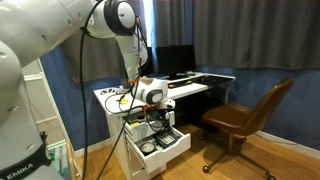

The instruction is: Open the top desktop drawer

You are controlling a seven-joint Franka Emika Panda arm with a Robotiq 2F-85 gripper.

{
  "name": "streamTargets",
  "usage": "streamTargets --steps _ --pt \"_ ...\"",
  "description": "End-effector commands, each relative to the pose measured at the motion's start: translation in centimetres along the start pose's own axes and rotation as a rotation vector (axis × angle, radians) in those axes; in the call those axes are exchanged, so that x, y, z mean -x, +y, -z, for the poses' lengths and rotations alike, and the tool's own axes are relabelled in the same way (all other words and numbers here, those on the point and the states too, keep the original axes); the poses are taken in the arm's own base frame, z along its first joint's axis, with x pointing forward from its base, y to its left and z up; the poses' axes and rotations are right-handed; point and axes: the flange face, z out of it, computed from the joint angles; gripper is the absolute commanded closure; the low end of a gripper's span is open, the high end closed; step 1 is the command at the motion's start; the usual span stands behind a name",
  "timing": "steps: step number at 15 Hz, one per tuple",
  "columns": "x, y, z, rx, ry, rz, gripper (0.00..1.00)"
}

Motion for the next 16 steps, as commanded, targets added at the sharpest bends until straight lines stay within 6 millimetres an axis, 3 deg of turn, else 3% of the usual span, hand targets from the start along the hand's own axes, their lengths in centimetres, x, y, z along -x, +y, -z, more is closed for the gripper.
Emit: streamTargets --steps 1,5,12,16 --pt "0.6 2.2 2.3 0.045 0.001 -0.036 0.0" --pt "1.0 3.3 2.6 0.078 -0.02 -0.06 0.0" --pt "1.3 9.4 3.7 0.202 -0.039 -0.11 0.0" --pt "1.4 10.3 4.7 0.224 -0.023 -0.109 0.0"
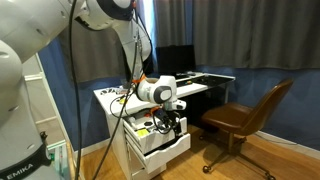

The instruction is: Open the top desktop drawer

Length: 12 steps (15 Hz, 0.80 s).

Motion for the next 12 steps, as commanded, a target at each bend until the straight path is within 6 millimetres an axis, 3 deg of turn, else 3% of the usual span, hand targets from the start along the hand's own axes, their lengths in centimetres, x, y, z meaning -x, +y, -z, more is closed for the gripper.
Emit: streamTargets --steps 1,8,12 --pt "0.9 1.5 1.6 0.055 0.003 -0.01 0.0" --pt "1.3 3.1 1.8 0.151 0.007 -0.013 0.0" --pt "1.4 1.0 5.3 0.06 0.06 -0.011 0.0"
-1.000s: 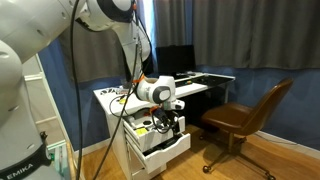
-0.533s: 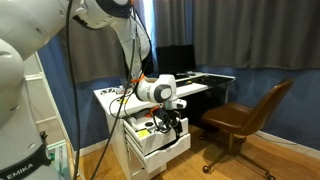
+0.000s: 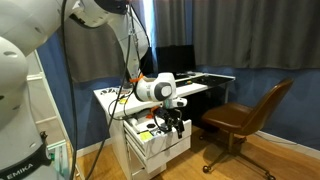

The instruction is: Open the top desktop drawer

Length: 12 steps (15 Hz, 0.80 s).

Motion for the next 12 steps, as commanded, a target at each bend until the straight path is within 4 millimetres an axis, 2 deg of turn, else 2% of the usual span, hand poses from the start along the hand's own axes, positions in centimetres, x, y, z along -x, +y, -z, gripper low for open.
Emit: streamTargets --steps 1,3,5,7,12 --pt "0.6 -1.0 5.6 -0.057 0.047 -0.001 0.0" --pt "0.4 -2.1 9.1 -0.082 0.082 0.013 0.0" --pt "1.1 -3.5 12.6 -0.122 0.04 0.074 0.0" --pt "2.8 -5.7 16.1 -0.162 -0.002 0.205 0.0" --pt "6.2 -8.9 22.9 -0.174 -0.116 0.473 0.0"
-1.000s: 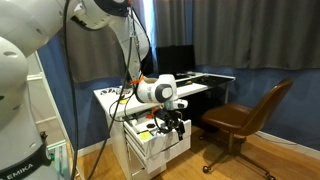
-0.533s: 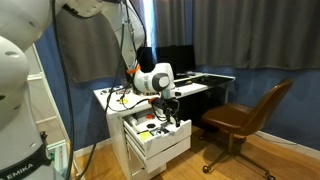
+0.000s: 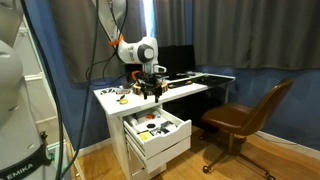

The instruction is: Open the top desktop drawer

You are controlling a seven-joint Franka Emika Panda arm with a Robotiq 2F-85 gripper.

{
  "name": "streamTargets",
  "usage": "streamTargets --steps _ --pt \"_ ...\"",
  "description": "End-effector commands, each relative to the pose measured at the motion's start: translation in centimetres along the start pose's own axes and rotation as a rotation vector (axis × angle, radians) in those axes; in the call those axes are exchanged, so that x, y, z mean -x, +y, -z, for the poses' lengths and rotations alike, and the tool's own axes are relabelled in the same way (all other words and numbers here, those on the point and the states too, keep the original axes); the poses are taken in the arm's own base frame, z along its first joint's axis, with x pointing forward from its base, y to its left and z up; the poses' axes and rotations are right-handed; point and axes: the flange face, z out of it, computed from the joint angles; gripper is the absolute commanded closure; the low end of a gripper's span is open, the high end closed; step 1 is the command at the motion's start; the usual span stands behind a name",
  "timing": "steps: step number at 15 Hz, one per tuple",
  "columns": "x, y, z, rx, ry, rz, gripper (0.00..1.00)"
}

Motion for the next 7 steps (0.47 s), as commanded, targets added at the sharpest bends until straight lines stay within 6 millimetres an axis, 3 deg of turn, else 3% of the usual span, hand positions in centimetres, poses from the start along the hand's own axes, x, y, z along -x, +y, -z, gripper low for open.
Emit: streamTargets --steps 1,4,5,7 --pt "2.4 -1.9 3.8 0.016 -0.099 0.175 0.0" --pt "3.6 -2.9 5.8 0.024 -0.118 0.319 0.0" --pt "2.7 -3.1 4.7 0.011 -0.117 0.23 0.0" --pt "2.9 -3.4 5.6 0.008 -0.11 0.281 0.0"
